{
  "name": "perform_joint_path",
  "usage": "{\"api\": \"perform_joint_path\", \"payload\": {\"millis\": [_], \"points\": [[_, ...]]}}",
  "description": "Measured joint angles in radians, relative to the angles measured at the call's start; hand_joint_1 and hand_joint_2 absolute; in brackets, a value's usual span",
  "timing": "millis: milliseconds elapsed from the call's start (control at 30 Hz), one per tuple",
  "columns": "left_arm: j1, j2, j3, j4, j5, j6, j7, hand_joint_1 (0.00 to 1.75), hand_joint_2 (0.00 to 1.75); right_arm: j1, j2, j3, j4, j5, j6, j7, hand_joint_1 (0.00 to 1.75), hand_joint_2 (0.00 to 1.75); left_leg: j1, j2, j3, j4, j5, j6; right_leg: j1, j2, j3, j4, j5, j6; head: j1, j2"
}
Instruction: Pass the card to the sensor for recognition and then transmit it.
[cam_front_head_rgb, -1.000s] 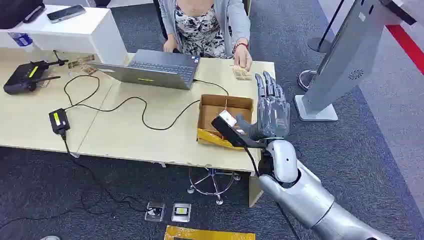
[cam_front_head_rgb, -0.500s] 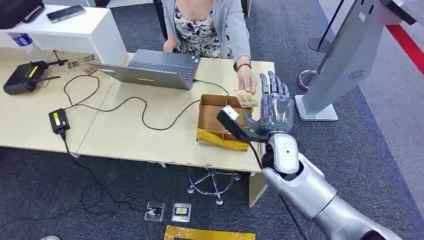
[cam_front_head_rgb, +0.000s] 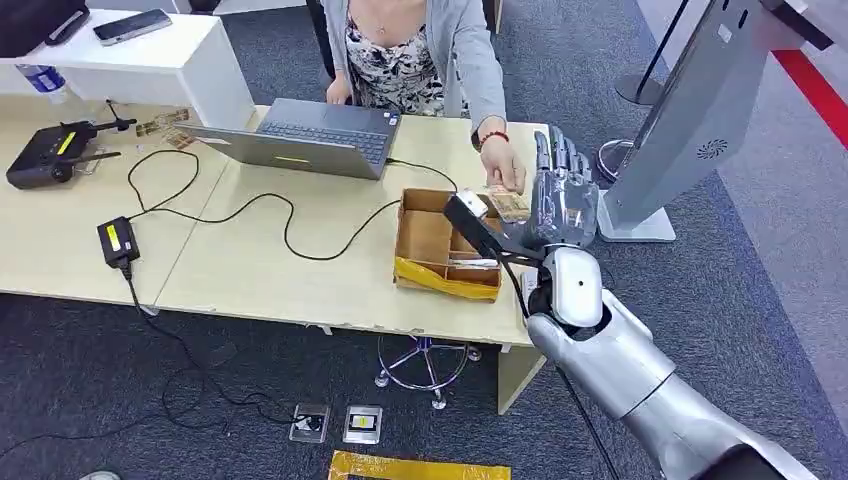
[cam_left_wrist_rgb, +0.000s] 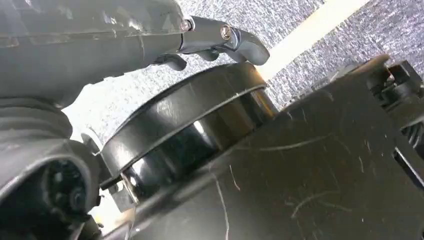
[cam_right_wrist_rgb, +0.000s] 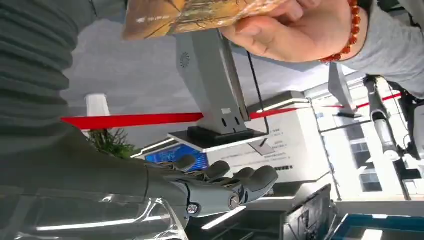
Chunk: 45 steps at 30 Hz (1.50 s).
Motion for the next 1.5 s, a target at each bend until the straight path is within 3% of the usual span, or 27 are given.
{"api": "perform_joint_path", "payload": {"millis": [1033, 1500], "points": [[-0.003, 0.0, -0.01, 0.0, -0.019, -0.006, -0.005, 0.0, 0.0, 0.02, 0.012, -0.049, 0.067, 0.049, 0.013, -0.022, 1.75, 1.75, 0.0, 0.0, 0.0, 0.0, 0.0, 0.0, 0.0, 0.0, 0.0, 0.0, 0.0, 0.0, 0.0, 0.0], [-0.003, 0.0, -0.01, 0.0, -0.016, -0.011, -0.002, 0.0, 0.0, 0.085, -0.032, -0.085, 0.101, 0.046, 0.045, -0.032, 1.75, 1.75, 0.0, 0.0, 0.0, 0.0, 0.0, 0.0, 0.0, 0.0, 0.0, 0.0, 0.0, 0.0, 0.0, 0.0]]}}
